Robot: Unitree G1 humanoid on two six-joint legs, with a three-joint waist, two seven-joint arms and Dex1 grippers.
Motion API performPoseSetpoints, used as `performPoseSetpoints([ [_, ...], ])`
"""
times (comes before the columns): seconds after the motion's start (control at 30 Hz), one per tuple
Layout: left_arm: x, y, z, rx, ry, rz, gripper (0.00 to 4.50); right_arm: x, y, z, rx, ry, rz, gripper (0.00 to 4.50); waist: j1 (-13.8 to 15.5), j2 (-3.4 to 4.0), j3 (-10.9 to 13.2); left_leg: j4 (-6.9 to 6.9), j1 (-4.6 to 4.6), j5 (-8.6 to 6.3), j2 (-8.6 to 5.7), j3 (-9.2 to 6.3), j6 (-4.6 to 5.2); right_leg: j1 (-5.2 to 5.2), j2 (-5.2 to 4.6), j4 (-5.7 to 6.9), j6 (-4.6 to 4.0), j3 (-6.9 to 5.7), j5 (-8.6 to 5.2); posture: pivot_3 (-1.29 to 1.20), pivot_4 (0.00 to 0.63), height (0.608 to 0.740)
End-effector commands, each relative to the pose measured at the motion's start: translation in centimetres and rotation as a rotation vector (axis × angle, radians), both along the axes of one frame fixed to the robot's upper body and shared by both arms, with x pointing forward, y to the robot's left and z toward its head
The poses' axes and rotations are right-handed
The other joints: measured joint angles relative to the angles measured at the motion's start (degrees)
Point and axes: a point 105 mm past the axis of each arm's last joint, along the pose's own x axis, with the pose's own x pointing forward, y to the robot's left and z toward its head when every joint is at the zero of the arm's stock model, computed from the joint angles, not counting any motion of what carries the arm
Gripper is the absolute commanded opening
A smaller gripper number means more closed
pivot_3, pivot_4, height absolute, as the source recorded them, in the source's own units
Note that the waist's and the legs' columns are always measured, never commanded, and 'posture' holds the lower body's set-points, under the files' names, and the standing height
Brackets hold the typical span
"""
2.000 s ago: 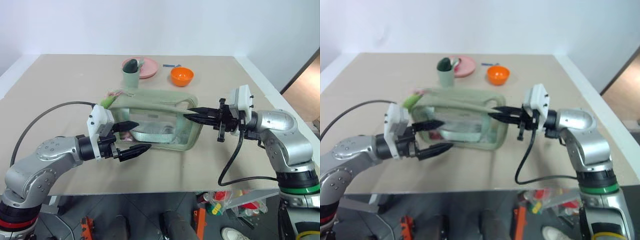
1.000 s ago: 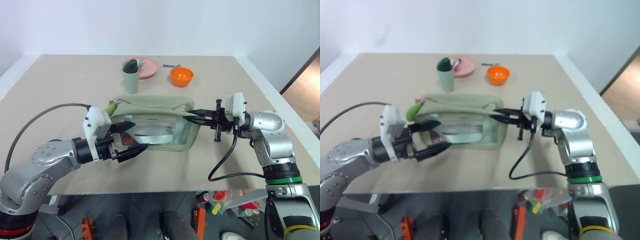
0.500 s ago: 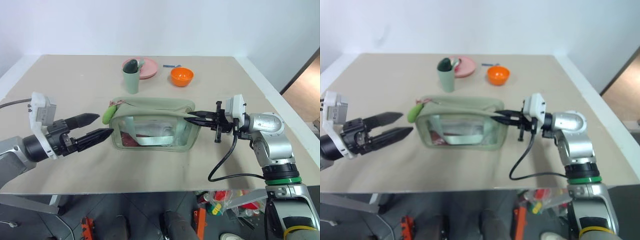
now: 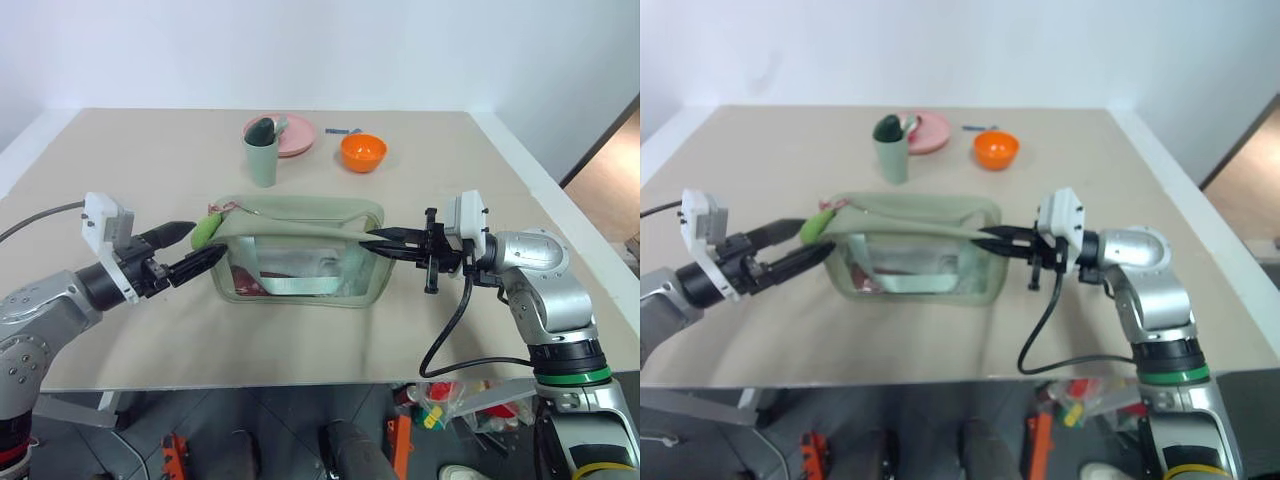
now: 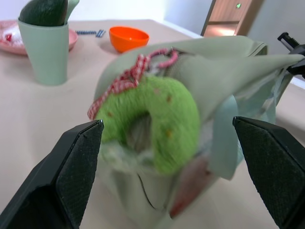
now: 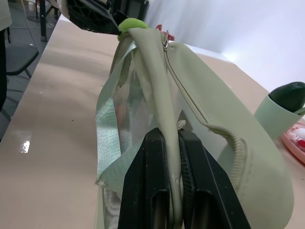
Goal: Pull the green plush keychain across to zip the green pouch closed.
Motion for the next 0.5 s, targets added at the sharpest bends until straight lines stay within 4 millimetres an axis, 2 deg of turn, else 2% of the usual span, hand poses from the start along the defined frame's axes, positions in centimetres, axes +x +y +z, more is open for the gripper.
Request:
performPoseSetpoints([
  [0.03, -0.15, 0.17, 1.15, 0.005, -0.053, -0.018, 4.50, -0.44, -0.27, 1.32, 0.006, -0.063, -0.010, 0.02, 0.01, 0.00, 0.00, 0.00, 0.00, 0.00, 0.00, -0.02, 0.00, 0.00, 0.00, 0.00, 0.00, -0.02, 0.00, 0.00, 0.150, 0.740],
  [0.13, -0.24, 0.02, 0.97, -0.006, -0.041, -0.042, 4.50, -0.50, -0.29, 1.12, 0.000, -0.064, -0.013, 0.02, 0.02, 0.00, 0.00, 0.00, 0.00, 0.00, -0.01, -0.03, 0.00, 0.01, -0.01, 0.00, 0.00, -0.03, 0.00, 0.00, 0.150, 0.740],
  [0.17, -0.28, -0.05, 0.87, -0.009, -0.033, -0.051, 4.25, -0.49, -0.30, 1.08, 0.000, -0.064, -0.015, 0.01, 0.02, 0.00, 0.00, 0.00, -0.01, 0.00, -0.01, -0.02, 0.00, 0.01, -0.01, 0.00, 0.00, -0.03, 0.00, 0.00, 0.150, 0.740],
  [0.27, -0.40, -0.11, 0.72, -0.027, -0.019, -0.061, 3.42, -0.46, -0.38, 1.04, 0.001, -0.064, -0.022, 0.00, 0.02, 0.00, 0.00, 0.00, -0.01, 0.00, -0.01, 0.00, 0.00, 0.01, -0.02, 0.00, 0.01, -0.01, 0.00, 0.00, 0.150, 0.740],
  [0.5, -0.05, 0.82, 1.49, -0.144, -0.027, -0.030, 0.97, -0.49, -0.50, 0.77, -0.002, -0.063, -0.028, 0.00, 0.02, -0.02, 0.00, 0.01, 0.00, 0.00, 0.00, -0.02, 0.00, 0.02, -0.01, 0.01, 0.02, -0.02, 0.01, 0.00, 0.150, 0.740],
])
